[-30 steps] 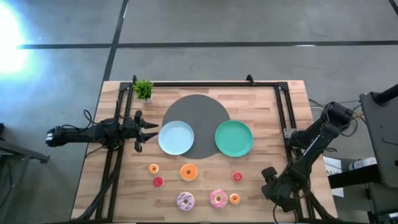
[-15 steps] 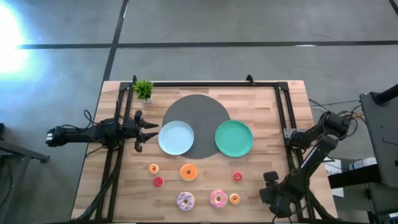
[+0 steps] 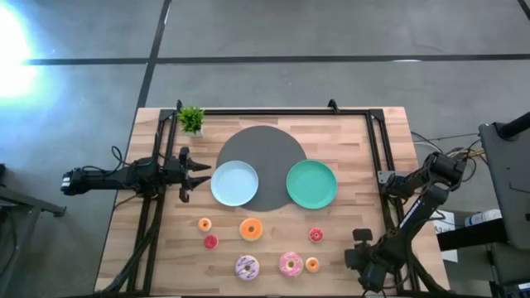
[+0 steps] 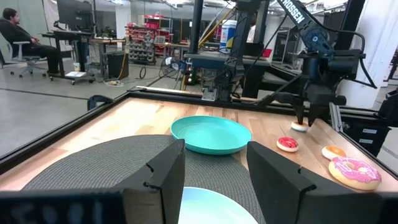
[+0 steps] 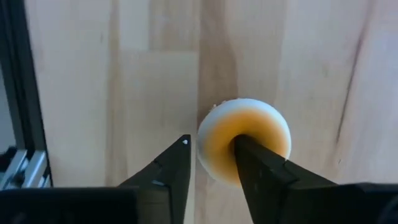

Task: Pick & Place donuts
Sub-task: Put the bottom right small orange donut on the light blue plate

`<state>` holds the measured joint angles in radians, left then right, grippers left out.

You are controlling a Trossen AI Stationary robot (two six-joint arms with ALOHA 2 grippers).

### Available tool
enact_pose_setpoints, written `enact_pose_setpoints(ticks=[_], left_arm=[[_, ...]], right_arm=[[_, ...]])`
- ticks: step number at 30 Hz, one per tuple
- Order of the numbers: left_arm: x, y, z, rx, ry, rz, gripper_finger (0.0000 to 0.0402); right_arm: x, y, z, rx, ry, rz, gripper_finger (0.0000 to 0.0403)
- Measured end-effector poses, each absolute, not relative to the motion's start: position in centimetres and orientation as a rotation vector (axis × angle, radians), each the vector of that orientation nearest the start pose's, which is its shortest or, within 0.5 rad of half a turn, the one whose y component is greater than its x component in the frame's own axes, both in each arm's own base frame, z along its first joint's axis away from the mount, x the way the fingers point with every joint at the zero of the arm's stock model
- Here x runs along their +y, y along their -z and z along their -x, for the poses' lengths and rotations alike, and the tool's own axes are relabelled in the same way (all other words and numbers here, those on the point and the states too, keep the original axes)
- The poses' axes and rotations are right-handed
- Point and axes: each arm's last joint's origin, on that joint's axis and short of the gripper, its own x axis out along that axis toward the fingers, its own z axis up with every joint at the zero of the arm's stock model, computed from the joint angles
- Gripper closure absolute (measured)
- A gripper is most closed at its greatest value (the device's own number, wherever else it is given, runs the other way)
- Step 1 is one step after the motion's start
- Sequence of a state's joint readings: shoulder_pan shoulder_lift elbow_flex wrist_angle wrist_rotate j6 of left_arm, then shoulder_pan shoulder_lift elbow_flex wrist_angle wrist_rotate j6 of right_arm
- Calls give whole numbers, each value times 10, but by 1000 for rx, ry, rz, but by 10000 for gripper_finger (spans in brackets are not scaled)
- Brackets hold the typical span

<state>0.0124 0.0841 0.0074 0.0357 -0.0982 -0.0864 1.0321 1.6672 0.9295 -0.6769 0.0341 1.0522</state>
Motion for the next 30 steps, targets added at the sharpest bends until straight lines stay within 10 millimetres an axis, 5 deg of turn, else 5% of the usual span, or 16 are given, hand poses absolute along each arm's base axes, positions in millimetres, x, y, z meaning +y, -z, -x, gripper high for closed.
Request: enact_pose_setpoints(ticks=[9, 15, 21, 30], left_arm=[[4, -163, -102, 37, -112, 85, 255], [4, -163, -102, 36, -112, 85, 255], [4, -163, -102, 37, -112, 85, 255], [4, -163, -102, 36, -112, 85, 255]], right_arm=[[236, -144, -144, 1408, 156, -296, 349], [231, -141, -144, 1301, 417, -613, 382], [221, -152, -152, 776, 631, -1119, 393], [184, -174, -202, 124, 682, -1287, 394]])
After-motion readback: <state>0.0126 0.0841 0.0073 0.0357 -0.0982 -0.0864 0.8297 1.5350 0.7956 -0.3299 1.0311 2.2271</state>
